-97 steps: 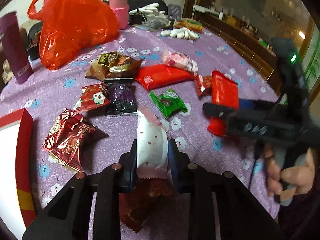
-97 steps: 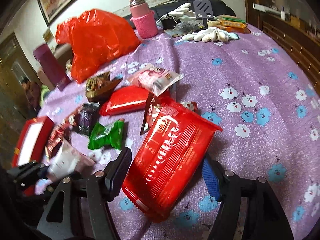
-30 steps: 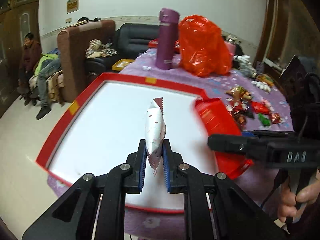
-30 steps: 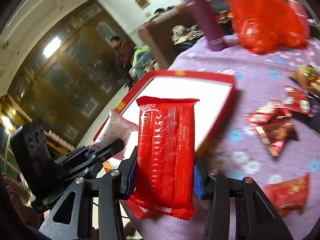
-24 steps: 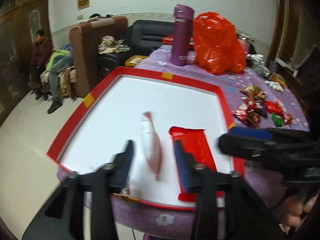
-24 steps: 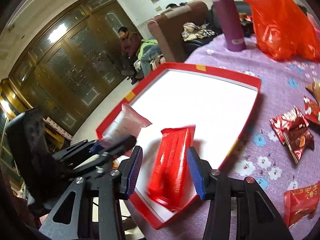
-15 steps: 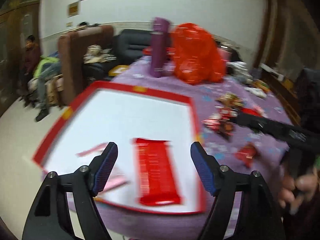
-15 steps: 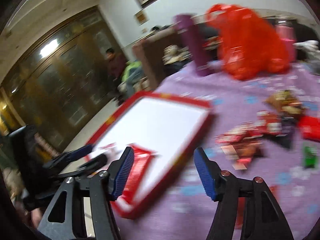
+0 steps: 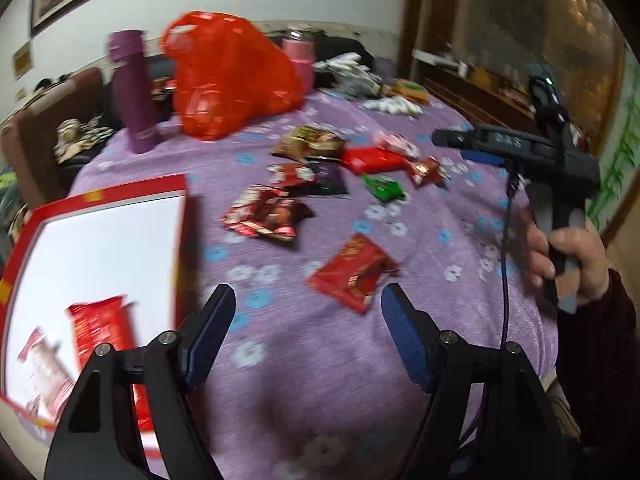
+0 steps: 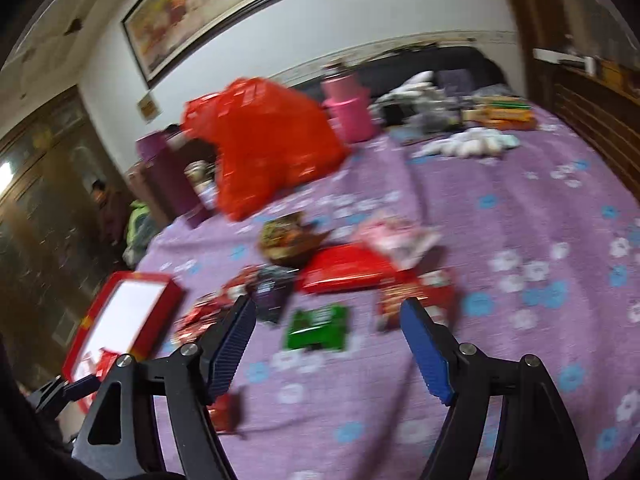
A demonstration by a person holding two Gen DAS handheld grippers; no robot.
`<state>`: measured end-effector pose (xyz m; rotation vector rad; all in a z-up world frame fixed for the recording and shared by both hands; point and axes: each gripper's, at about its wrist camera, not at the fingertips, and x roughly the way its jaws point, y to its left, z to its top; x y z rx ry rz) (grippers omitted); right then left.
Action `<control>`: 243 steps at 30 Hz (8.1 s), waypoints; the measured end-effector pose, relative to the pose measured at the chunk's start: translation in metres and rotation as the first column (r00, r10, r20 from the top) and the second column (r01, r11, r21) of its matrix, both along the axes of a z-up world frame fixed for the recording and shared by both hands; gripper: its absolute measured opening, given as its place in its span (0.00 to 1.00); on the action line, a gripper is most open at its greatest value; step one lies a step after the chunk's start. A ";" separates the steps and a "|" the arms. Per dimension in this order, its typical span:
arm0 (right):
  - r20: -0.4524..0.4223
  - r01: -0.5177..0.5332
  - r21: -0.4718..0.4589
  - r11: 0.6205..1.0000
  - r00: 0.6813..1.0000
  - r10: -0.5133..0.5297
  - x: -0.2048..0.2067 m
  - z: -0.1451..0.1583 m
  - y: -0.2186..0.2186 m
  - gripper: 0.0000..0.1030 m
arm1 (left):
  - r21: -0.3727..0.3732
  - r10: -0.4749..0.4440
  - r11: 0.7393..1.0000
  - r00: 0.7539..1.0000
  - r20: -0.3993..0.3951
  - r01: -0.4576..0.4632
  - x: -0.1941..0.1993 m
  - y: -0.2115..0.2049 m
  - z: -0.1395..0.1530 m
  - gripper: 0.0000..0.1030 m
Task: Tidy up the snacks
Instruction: 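Move both open grippers back over the snack pile, then grasp a red gold-print sachet with the left gripper while the right grasps a red flower-print sachet, then carry both sachets into the red-rimmed white box and open both grippers, then move both open grippers back over the remaining snacks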
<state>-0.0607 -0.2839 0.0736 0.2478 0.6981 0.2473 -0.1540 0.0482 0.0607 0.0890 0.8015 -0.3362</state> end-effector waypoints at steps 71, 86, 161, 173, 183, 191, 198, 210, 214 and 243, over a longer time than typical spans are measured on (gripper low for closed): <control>-0.098 0.019 0.200 0.980 0.995 0.000 0.048 -0.028 -0.045 0.30 | 0.095 -0.168 0.980 0.982 -0.091 0.177 0.054 -0.058 -0.046 0.63; -0.139 0.018 0.198 0.980 0.990 0.010 0.052 -0.036 -0.044 0.31 | 0.045 -0.173 0.983 0.981 -0.093 0.178 0.046 -0.056 -0.047 0.41; -0.195 -0.625 0.413 0.662 0.649 0.735 -0.031 -0.025 0.329 0.30 | -0.214 0.445 0.878 0.895 0.037 -0.428 -0.024 0.205 -0.003 0.39; -0.142 -0.564 0.423 0.709 0.731 0.667 -0.015 -0.012 0.281 0.54 | -0.213 0.506 0.845 0.863 0.016 -0.491 -0.023 0.214 0.000 0.65; -0.134 -0.415 0.452 0.789 0.843 0.520 0.031 -0.007 0.187 0.57 | -0.147 0.462 0.878 0.886 0.021 -0.455 -0.012 0.191 0.009 0.70; -0.109 -0.211 0.445 0.870 0.952 0.287 0.072 0.001 0.065 0.64 | -0.087 0.366 0.928 0.930 0.032 -0.362 0.010 0.140 0.023 0.76; -0.121 -0.019 0.313 0.949 0.991 0.060 0.085 -0.024 -0.007 0.67 | 0.025 0.230 0.973 0.972 0.042 -0.231 0.044 0.073 0.031 0.77; -0.231 -0.101 0.300 0.949 0.957 0.175 0.080 -0.028 0.004 0.67 | 0.160 0.113 0.981 0.994 0.011 -0.113 0.070 0.009 0.013 0.77; -0.270 -0.125 0.254 0.959 0.943 0.195 0.077 -0.032 0.016 0.67 | 0.168 0.073 0.983 0.997 -0.007 -0.071 0.073 -0.005 0.009 0.77; -0.261 -0.115 0.192 0.975 0.951 0.163 0.076 -0.033 0.023 0.67 | -0.076 -0.080 0.995 0.967 -0.240 0.064 0.122 -0.036 -0.033 0.77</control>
